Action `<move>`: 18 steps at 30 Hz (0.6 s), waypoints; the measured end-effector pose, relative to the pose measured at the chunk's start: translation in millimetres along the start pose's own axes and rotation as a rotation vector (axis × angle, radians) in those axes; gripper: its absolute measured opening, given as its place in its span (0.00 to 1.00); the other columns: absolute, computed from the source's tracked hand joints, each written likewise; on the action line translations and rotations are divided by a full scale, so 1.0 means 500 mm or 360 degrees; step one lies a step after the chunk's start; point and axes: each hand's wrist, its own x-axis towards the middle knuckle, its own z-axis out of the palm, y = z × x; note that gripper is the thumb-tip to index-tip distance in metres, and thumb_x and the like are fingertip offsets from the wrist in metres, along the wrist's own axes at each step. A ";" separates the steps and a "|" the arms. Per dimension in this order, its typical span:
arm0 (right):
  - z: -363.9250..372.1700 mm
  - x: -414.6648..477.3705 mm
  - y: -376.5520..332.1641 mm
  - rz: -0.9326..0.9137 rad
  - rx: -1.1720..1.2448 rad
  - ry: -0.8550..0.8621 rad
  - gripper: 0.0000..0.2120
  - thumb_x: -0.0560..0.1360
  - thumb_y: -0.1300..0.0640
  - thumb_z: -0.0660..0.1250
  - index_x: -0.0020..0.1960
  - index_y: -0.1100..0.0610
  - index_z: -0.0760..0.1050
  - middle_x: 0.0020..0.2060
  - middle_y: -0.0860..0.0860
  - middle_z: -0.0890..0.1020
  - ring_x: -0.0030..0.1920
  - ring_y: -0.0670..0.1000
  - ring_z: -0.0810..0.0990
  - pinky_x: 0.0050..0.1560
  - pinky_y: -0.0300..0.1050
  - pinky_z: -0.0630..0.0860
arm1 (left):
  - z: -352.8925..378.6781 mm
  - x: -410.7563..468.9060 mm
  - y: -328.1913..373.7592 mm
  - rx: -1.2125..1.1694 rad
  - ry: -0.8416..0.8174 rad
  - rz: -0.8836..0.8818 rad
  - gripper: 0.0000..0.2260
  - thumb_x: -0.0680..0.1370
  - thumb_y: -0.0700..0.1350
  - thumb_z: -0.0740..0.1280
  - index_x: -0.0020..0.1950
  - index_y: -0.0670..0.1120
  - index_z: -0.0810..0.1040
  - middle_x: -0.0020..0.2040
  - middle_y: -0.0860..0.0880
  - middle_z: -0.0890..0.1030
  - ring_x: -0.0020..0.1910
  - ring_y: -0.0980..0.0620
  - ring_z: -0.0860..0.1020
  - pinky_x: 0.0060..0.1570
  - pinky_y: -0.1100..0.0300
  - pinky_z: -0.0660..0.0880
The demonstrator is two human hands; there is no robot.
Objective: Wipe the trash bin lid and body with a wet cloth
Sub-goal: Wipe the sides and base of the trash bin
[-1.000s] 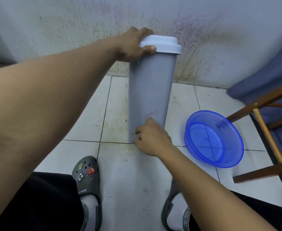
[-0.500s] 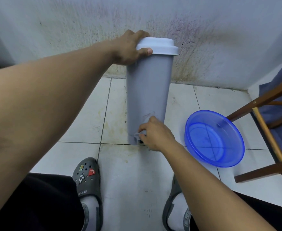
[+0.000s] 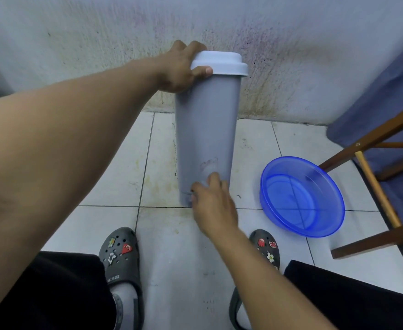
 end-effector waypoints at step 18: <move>0.058 -0.008 -0.027 0.2393 0.3068 0.0237 0.13 0.84 0.60 0.56 0.45 0.64 0.73 0.39 0.54 0.76 0.38 0.50 0.76 0.33 0.37 0.77 | 0.004 -0.012 0.008 0.0018 0.0015 0.0050 0.30 0.84 0.63 0.60 0.82 0.52 0.59 0.77 0.41 0.62 0.70 0.35 0.71 0.71 0.43 0.65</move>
